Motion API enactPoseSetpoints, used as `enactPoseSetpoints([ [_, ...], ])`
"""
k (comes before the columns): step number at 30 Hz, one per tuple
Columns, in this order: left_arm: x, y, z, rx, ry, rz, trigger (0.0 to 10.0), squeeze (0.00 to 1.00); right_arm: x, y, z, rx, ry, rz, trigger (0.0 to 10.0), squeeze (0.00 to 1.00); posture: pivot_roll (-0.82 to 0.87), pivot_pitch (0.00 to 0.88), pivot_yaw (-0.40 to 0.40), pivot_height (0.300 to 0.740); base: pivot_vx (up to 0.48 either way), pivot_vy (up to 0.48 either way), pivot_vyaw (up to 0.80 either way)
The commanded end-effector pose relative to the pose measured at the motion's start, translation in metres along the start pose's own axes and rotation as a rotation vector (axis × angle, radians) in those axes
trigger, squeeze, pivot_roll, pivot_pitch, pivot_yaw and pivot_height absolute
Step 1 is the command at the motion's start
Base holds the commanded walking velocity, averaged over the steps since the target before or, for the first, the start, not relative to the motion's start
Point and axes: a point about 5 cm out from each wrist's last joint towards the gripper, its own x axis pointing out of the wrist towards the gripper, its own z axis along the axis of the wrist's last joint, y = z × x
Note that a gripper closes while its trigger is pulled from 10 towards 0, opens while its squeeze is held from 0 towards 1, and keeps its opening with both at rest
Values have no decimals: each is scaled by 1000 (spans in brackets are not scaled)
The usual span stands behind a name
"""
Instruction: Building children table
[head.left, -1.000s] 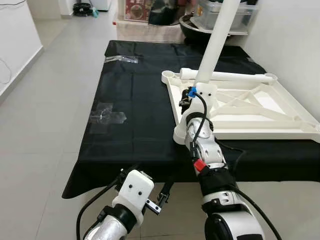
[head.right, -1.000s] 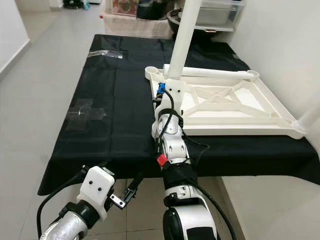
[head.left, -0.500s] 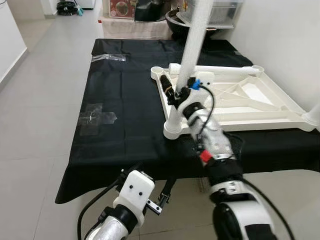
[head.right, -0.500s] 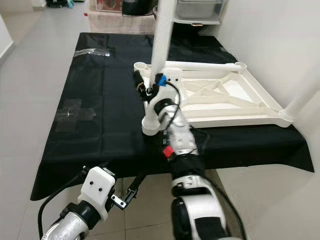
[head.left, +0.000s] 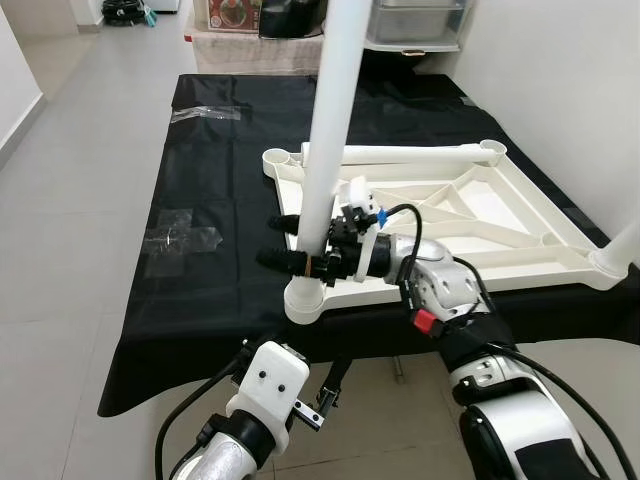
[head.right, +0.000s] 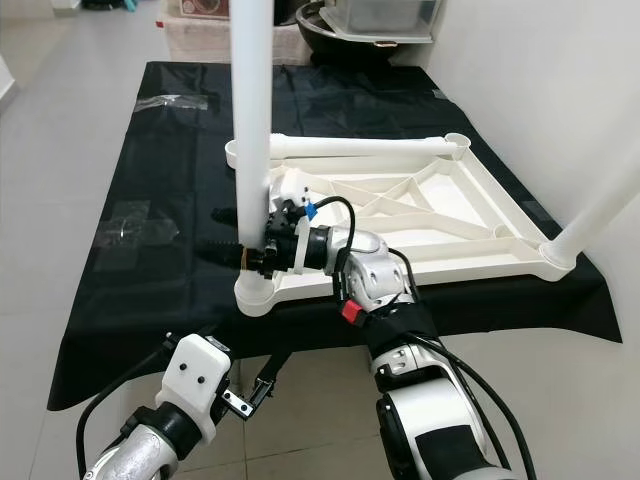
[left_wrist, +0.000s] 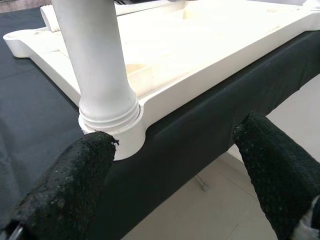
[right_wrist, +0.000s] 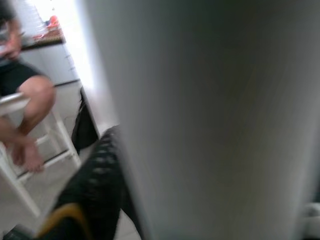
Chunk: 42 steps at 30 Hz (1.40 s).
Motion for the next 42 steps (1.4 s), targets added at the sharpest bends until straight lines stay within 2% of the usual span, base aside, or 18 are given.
enactPoseSetpoints([
  [1, 0, -2, 0, -1, 3, 0, 10000, 0, 9, 0, 3, 0, -32, -10, 0, 0, 154, 80, -105, 740, 0, 0, 0],
  [6, 0, -2, 0, -1, 2, 2, 10000, 0, 12, 1, 6, 8, -73, -23, 0, 0, 150, 82, -103, 740, 0, 0, 0],
  [10, 0, -1, 0, -2, 3, 0, 10000, 0, 11, -9, 7, 5, -94, -205, 0, 0, 145, 86, -102, 740, 0, 0, 0],
  [12, 0, -1, 0, -3, 4, -3, 10000, 0, 4, -28, 3, -2, -80, -590, 0, 0, 138, 92, -95, 740, 0, 0, 0],
  [13, 0, -1, 0, -3, 4, -3, 10000, 0, 4, -28, 3, -2, -80, -590, 0, 0, 138, 92, -95, 740, 0, 0, 0],
  [14, 0, -1, 0, -3, 4, -4, 10000, 0, -4, -36, 0, 8, -78, -803, 0, 0, 137, 92, -94, 740, 0, 0, 0],
  [16, 0, -1, 0, -3, 4, -4, 10000, 0, -4, -36, 0, 8, -78, -803, 0, 0, 137, 92, -94, 740, 0, 0, 0],
  [18, 0, -1, 0, -2, 4, -6, 10000, 0, -26, -46, -7, 5, -50, -1173, 0, 0, 139, 93, -94, 740, 0, 0, 0],
  [21, 0, -1, 0, -1, 5, -1, 10000, 0, -50, -42, -15, 9, -34, -1504, 0, 0, 142, 93, -95, 740, 0, 0, 0],
  [29, 0, 0, 0, -1, 6, 1, 10000, 0, -38, -29, -19, 19, -34, -1560, 0, 0, 142, 95, -98, 740, 0, 0, 0],
  [30, 0, 0, 0, -2, 7, 1, 10000, 0, -28, -27, -16, 24, -87, -1506, 10000, 0, 140, 97, -94, 740, 0, 0, 0],
  [31, 0, 0, 0, -1, 6, 1, 10000, 0, -16, -24, -11, 21, -143, -1425, 10000, 710, 140, 97, -96, 740, 0, 0, 0],
  [32, 0, 0, 0, -1, 6, 0, 10000, 0, -8, -21, -8, 15, -179, -1380, 10000, 710, 140, 97, -95, 740, 0, 0, 0],
  [33, 0, 0, 0, -1, 6, 0, 10000, 0, -4, -19, -5, -2, -196, -1351, 10000, 1000, 140, 97, -95, 740, 0, 0, 0],
  [38, 1, 0, 0, 0, 6, 1, 10000, 0, -6, -19, -1, -64, -201, -1352, 10000, 1000, 139, 96, -94, 740, 0, 0, 0],
  [39, 1, 0, 0, -1, 6, 1, 10000, 0, -2, -18, -7, -45, -185, -1222, 10000, 0, 138, 97, -93, 740, 0, 0, 0],
  [40, 1, 0, 0, -1, 6, 1, 10000, 0, -2, -18, -7, -45, -185, -1222, 10000, 0, 138, 97, -93, 740, 0, 0, 0],
  [42, 1, 0, 0, -2, 5, 2, 10000, 0, 1, -15, -16, 36, -178, -975, 10000, 0, 139, 99, -96, 740, 0, 0, 0],
])
